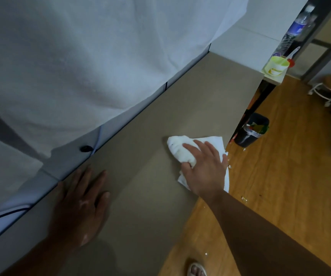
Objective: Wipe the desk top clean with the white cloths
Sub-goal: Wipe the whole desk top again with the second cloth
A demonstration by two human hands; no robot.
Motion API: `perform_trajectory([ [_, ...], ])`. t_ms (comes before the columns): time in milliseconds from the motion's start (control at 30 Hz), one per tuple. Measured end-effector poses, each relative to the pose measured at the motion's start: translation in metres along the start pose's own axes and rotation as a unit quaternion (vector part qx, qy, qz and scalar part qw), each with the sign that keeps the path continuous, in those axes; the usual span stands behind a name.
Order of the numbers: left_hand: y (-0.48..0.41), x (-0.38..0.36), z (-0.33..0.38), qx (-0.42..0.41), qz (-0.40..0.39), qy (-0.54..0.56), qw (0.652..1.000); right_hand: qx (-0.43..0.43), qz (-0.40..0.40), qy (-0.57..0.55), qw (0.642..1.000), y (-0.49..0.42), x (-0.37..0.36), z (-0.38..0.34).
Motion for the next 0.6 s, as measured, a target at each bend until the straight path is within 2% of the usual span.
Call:
perform_trajectory([
  [300, -0.067, -0.025, 0.05, -0.018, -0.024, 0.052, 0.998, -0.007, -0.004, 0.022, 1.0, -0.08, 0.003, 0.046],
  [600, -0.095, -0.014, 0.073, -0.04, 0.056, 0.031, 0.997, -0.014, -0.014, 0.035, 0.999, -0.152, 0.008, 0.086],
])
Point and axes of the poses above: each hand's wrist, its own y-axis away from the middle knuckle, its own x-axis out of the back of the hand, z = x × y, the point moved 9 cm from there along -y, towards the middle knuckle, and after that the axes turned 8 degrees about y, right-handed, at the moved point
